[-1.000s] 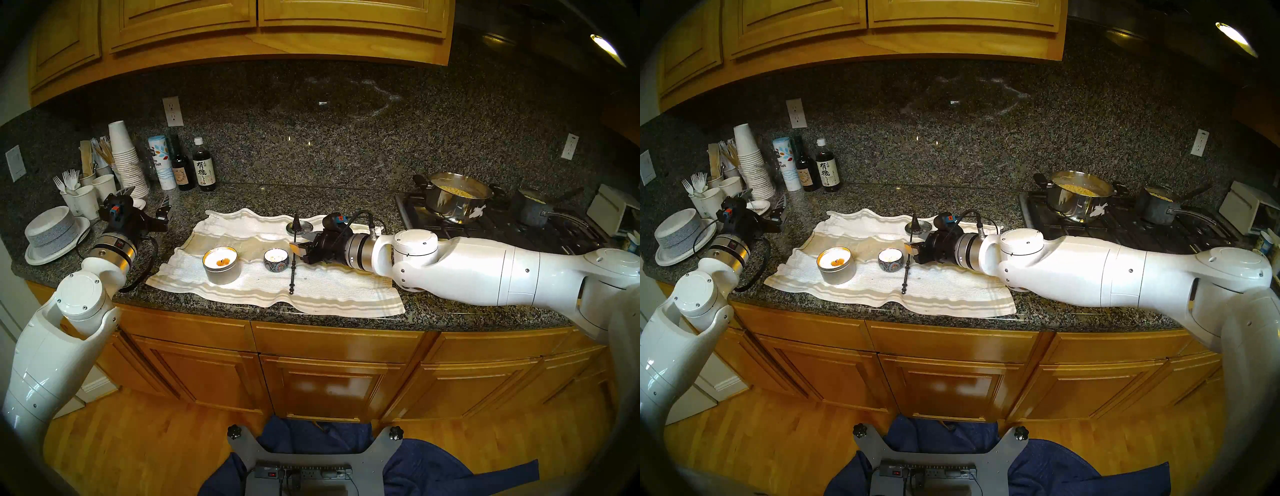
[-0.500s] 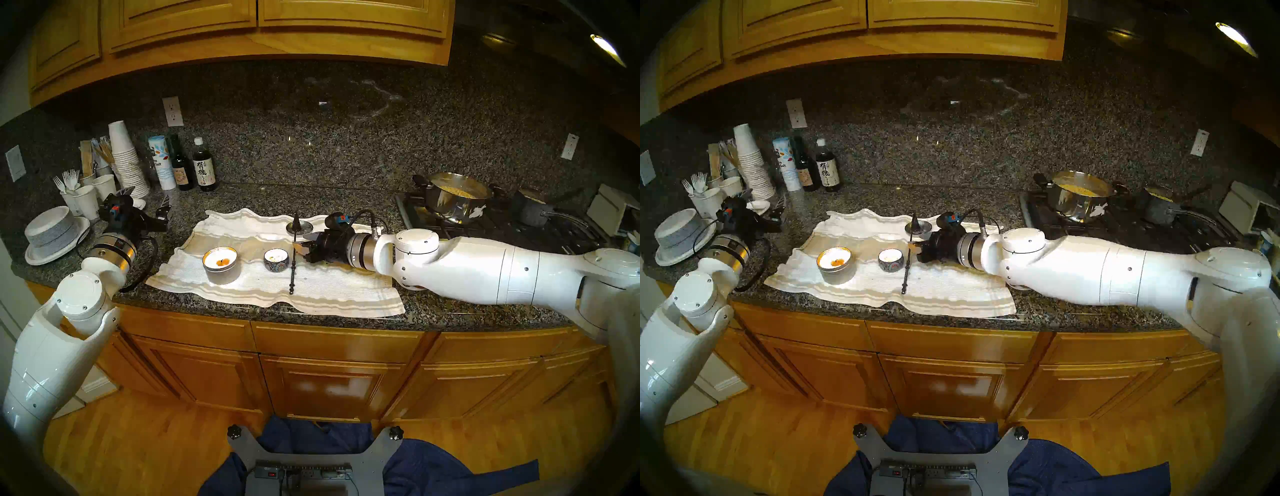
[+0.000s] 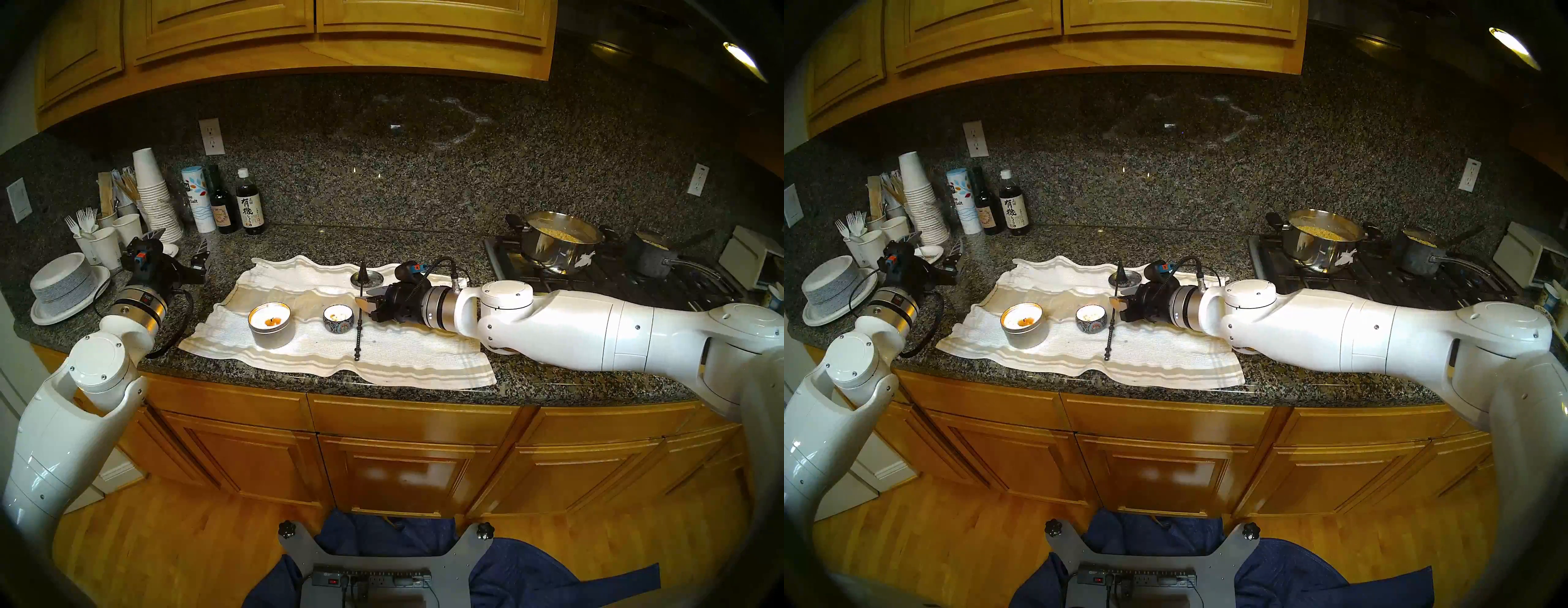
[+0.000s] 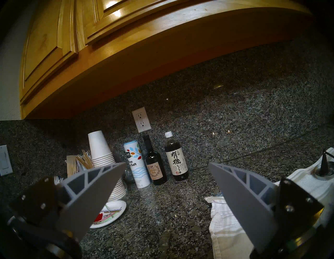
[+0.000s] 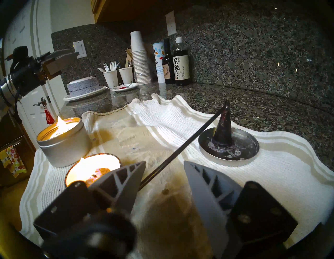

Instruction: Put out candle flame

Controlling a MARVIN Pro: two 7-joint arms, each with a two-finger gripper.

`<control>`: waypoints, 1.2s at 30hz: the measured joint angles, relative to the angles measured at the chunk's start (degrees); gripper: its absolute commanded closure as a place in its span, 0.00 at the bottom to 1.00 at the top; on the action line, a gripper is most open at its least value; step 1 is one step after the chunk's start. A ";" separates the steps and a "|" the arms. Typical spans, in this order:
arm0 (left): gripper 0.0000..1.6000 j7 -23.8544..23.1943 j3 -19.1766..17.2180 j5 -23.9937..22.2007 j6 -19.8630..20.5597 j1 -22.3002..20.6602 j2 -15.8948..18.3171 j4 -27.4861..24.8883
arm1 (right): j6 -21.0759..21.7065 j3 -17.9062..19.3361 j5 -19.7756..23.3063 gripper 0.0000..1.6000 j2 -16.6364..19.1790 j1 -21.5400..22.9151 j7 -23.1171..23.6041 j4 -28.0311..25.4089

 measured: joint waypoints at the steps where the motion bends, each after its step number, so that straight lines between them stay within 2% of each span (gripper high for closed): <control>1: 0.00 0.00 0.00 0.00 0.00 0.00 0.00 0.00 | 0.00 0.00 0.04 0.51 -0.03 0.00 0.05 0.05; 12: 0.00 0.06 0.02 -0.06 -0.02 0.02 0.07 0.00 | -0.06 -0.15 0.97 0.44 -0.78 -0.03 1.15 1.21; 14: 0.00 0.07 0.03 -0.07 -0.02 0.02 0.08 0.00 | -0.06 -0.18 1.09 0.45 -0.86 -0.03 1.26 1.29; 17: 0.00 0.09 0.04 -0.09 -0.03 0.02 0.10 -0.01 | -0.06 -0.33 1.30 0.52 -0.97 -0.02 1.38 1.32; 25: 0.00 0.13 0.06 -0.11 -0.03 0.04 0.13 -0.01 | -0.06 -0.43 1.57 0.56 -0.98 0.01 1.35 1.10; 30: 0.00 0.16 0.08 -0.13 -0.04 0.04 0.16 -0.01 | -0.07 -0.47 1.62 0.53 -0.79 0.07 1.01 0.79; 36: 0.00 0.19 0.11 -0.14 -0.04 0.05 0.18 -0.01 | -0.03 -0.54 1.18 0.56 -0.28 0.30 0.44 0.22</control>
